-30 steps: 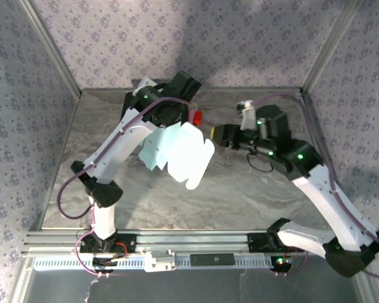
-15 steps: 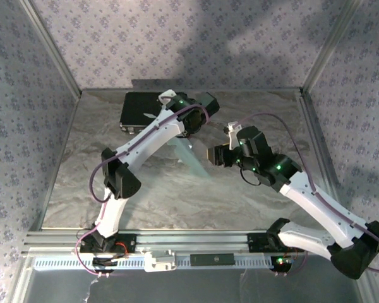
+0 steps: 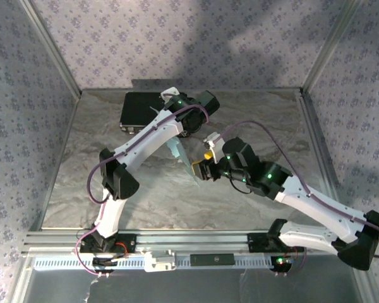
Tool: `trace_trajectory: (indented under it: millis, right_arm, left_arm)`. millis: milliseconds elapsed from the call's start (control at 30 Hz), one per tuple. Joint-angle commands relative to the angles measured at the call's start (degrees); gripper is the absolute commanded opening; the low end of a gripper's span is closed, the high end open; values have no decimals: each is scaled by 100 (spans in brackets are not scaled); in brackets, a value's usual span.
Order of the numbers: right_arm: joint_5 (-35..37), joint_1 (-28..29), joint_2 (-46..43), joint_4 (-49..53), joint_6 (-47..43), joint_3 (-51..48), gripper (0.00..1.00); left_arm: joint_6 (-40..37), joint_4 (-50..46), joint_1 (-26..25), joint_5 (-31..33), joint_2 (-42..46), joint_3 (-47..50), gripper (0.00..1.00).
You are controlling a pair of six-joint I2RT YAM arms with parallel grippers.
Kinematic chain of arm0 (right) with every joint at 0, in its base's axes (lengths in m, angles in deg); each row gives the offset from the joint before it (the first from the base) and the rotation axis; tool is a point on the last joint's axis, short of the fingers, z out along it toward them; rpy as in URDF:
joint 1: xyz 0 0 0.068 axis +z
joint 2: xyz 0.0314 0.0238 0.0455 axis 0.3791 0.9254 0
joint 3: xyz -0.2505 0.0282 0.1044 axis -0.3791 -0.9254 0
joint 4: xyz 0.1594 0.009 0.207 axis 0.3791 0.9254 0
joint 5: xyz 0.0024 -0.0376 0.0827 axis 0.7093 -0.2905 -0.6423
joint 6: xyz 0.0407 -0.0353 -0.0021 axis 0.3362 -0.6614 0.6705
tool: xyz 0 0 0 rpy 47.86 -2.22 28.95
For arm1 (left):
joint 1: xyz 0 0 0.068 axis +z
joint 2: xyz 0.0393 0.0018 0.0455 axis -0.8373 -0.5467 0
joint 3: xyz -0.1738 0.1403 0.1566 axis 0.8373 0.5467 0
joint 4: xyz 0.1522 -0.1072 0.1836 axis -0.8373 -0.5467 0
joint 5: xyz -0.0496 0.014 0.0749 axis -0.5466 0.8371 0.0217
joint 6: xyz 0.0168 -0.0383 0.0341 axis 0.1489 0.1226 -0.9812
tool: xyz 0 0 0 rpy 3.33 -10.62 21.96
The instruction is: Fold the paper box
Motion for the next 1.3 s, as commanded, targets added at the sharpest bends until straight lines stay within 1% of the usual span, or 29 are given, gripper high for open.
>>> trace_trajectory:
  millis: [0, 100, 200, 367, 433, 533, 633, 800, 900, 933, 1000, 1067, 1100, 1133, 1167, 1200, 1267]
  right_arm:
    - [809, 413, 261, -76, -186, 347, 62]
    - [1519, 669, 534, -62, -159, 486, 62]
    - [1948, 863, 743, -256, -147, 447, 62]
    - [2000, 893, 905, -363, -148, 546, 62]
    - [2145, 921, 1043, -301, -147, 634, 62]
    - [2134, 895, 1284, -331, -139, 681, 61]
    - [2167, 891, 1524, -378, -104, 776, 58]
    - [2504, 869, 1821, -286, 20, 926, 51]
    - [2479, 834, 1936, -283, 2, 962, 45]
    - [2482, 834, 1969, -266, 11, 976, 41]
    - [2520, 834, 2018, -238, 53, 999, 31]
    - [2543, 829, 2005, -205, 68, 998, 17]
    - [2545, 834, 1979, -207, 72, 986, 12]
    - [2552, 834, 1945, -193, 64, 965, 4]
    - [2553, 834, 1902, -159, 55, 950, 0]
    - [2557, 826, 1851, -146, 40, 909, 0]
    - [2376, 718, 1617, -215, -62, 718, 0]
  left_arm:
    - [-377, -157, -25, 90, 176, -374, 0]
    - [-377, -223, -23, 46, 108, -485, 0]
    - [-435, -179, -24, -9, 107, -485, 0]
    - [-535, -118, -18, -34, 102, -487, 0]
    - [-557, -87, -18, -53, 107, -488, 0]
    - [-601, -23, -14, -97, 116, -479, 0]
    - [-647, 13, -19, -121, 103, -482, 0]
    - [-670, 23, -14, -166, 92, -487, 0]
    - [-693, 41, -13, -175, 98, -485, 0]
    - [-711, 50, -16, -183, 105, -481, 0]
    - [-742, 59, -4, -192, 116, -480, 0]
    - [-780, 87, -7, -216, 125, -480, 0]
    - [-790, 93, -11, -239, 138, -484, 0]
    - [-829, 109, -4, -273, 158, -475, 0]
    - [-915, 143, -5, -321, 199, -482, 3]
    - [-1025, 191, -9, -360, 255, -477, 6]
    - [-1363, 305, 20, -521, 492, -467, 7]
